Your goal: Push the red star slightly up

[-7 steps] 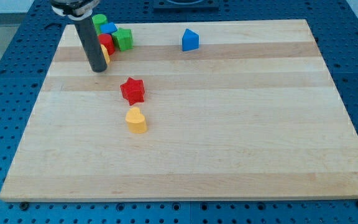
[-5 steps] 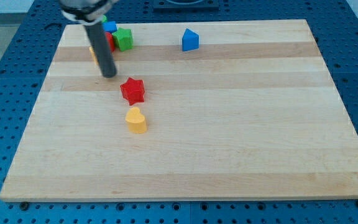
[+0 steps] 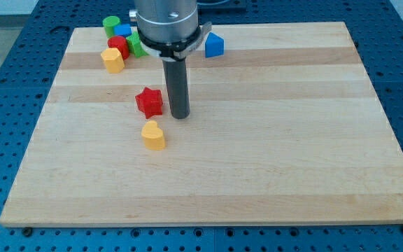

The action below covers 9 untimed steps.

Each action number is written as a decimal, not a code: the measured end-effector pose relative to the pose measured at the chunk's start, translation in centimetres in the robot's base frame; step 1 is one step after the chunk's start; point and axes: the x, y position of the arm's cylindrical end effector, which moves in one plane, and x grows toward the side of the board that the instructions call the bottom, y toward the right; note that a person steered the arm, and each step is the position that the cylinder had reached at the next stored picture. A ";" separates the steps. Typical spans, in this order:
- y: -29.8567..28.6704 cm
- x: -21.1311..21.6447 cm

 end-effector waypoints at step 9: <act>-9.2 -5.2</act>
